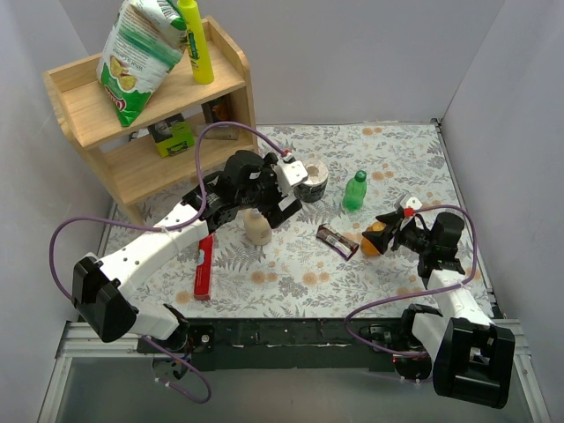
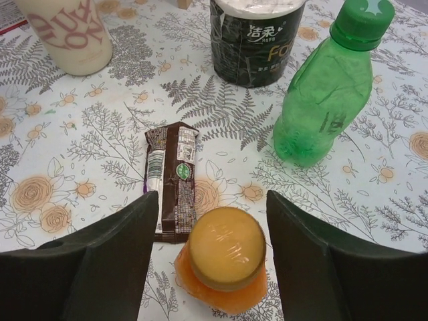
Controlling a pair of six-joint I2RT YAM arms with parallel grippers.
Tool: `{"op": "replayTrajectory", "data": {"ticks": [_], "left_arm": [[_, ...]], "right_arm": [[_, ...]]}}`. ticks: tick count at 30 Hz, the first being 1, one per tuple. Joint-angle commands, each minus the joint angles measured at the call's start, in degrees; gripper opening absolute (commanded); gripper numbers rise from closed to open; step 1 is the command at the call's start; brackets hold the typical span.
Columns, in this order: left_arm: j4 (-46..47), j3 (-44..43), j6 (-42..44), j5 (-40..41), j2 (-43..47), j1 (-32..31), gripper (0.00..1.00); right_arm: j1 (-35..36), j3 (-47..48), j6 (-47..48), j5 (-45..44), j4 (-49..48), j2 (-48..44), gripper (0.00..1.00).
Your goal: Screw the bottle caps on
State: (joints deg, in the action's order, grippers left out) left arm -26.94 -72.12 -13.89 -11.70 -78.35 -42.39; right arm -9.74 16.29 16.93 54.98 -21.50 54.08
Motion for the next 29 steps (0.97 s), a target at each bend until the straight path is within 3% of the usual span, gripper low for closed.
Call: {"op": "replayTrajectory", "data": {"ticks": [1,8,10,13,16,17,20,25,29], "left_arm": [[1.01,-0.66,0.09,-1.48,1.70,-0.06,0.98],[2.06,0.22,-0.26,-1.92,2.32,-0.06,0.98],[2.77,-0.04,-0.44,-1.92,2.32,-0.06,0.98],[3.82,0.13,-0.26,-1.74,2.94,-0.06,0.98],[4.88,0.49,-0.26,-2.01,3.29,-0.06,0.98],[5.14,0.83,-0.43,-2.27,3.46,-0.06,0.98],[6.54,2.24,-0.87,-3.15,4.25,-0.06,0.98],[8.13,3.65,-4.12,-3.59,5.22,-0.06,0.98],[8.92,4.27,-6.41,-4.56,6.27,-0.06,0.98]], "right_arm": [[-0.28,0.93,2.23,0.47,-0.22,-0.12,0.75],[-0.37,4.26,5.74,1.79,6.27,-2.13,0.81],[-0.28,10.22,7.67,1.62,12.94,-3.37,0.89],[-0.28,22.17,10.05,-1.19,29.80,-3.55,0.89],[0.07,32.00,1.64,-14.59,40.28,-3.11,0.90],[0.16,34.39,0.05,-23.78,44.13,-3.11,0.90],[0.16,40.21,-0.67,-37.69,48.12,-3.90,0.91],[0.07,44.26,6.44,-42.32,52.24,-4.61,0.91],[0.07,49.00,3.12,-45.84,57.70,-0.04,0.91]]}}
